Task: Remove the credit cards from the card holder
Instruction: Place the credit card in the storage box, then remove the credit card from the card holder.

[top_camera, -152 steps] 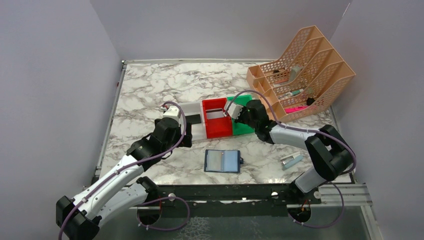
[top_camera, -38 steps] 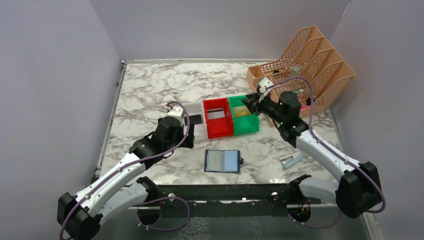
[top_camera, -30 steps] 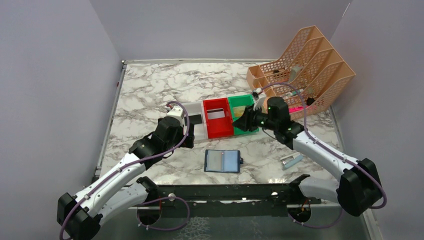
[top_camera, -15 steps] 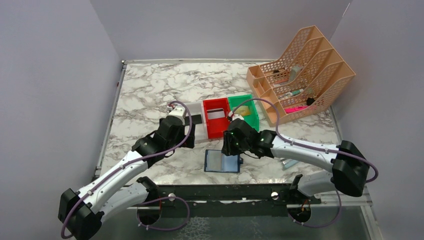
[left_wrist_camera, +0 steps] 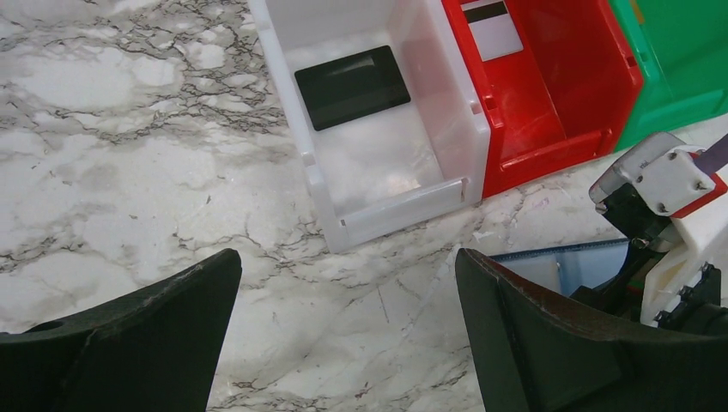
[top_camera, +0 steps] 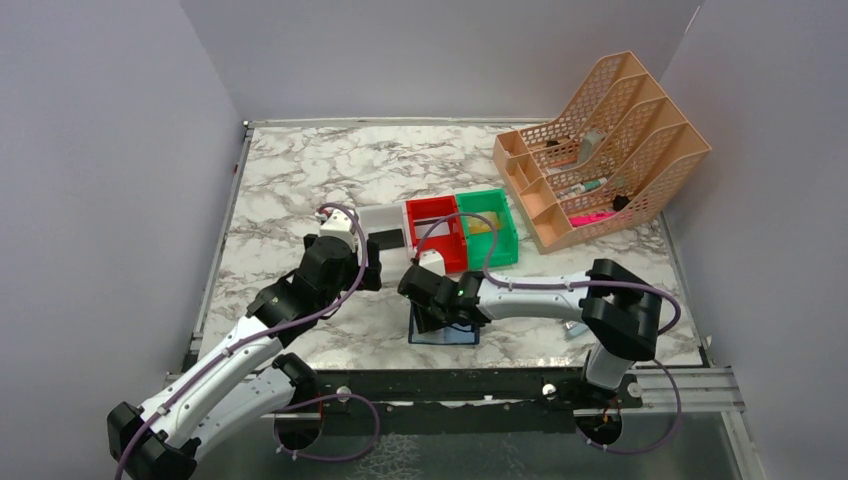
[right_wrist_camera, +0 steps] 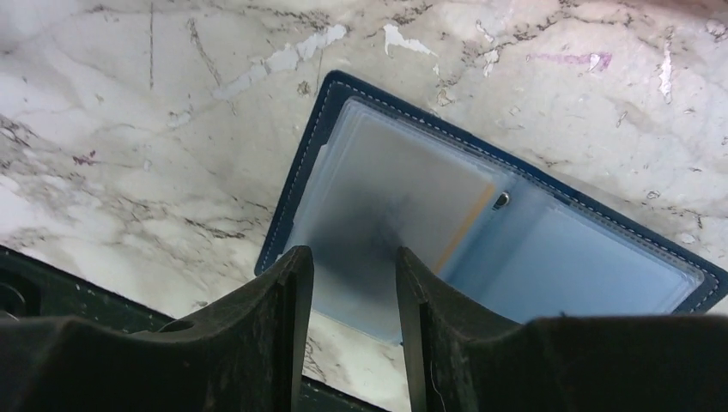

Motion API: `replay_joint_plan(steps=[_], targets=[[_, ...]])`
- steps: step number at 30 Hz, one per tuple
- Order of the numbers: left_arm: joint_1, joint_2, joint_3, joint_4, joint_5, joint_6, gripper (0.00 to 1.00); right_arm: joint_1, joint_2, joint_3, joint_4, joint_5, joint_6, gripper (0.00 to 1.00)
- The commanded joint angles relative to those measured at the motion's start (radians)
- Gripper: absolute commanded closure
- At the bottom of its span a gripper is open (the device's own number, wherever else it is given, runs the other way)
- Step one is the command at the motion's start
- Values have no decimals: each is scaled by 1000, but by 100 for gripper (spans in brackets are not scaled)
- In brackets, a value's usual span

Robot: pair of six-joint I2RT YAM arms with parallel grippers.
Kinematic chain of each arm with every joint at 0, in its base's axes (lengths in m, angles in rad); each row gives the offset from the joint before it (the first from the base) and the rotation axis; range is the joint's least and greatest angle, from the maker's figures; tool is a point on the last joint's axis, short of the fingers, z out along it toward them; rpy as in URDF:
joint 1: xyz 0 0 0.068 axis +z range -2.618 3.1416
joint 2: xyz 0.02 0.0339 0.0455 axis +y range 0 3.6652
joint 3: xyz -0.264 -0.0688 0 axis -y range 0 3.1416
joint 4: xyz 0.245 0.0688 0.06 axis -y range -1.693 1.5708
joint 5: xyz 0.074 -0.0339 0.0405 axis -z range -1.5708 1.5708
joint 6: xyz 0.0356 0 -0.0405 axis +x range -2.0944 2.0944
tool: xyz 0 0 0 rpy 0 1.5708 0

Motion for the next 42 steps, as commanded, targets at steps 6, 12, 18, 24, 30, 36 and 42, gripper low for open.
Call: replay_joint_plan(steps=[6, 12, 18, 24, 30, 36, 42], targets=[[6, -10, -13, 25, -53, -11, 1, 10, 90, 56, -103, 114, 58, 51], [8, -10, -14, 24, -54, -13, 1, 10, 127, 15, -88, 106, 95, 54], [8, -9, -16, 24, -54, -16, 1, 10, 126, -20, -59, 95, 103, 77], [8, -2, -16, 24, -51, -17, 1, 10, 112, -19, -56, 108, 88, 94], [7, 6, -17, 25, -39, -17, 1, 10, 67, -19, -12, 97, 42, 99], [8, 23, -18, 26, -20, -20, 1, 11, -13, -56, 87, 42, -16, 99], [7, 38, -19, 33, 4, -74, 1, 11, -74, -80, 98, 40, -29, 99]])
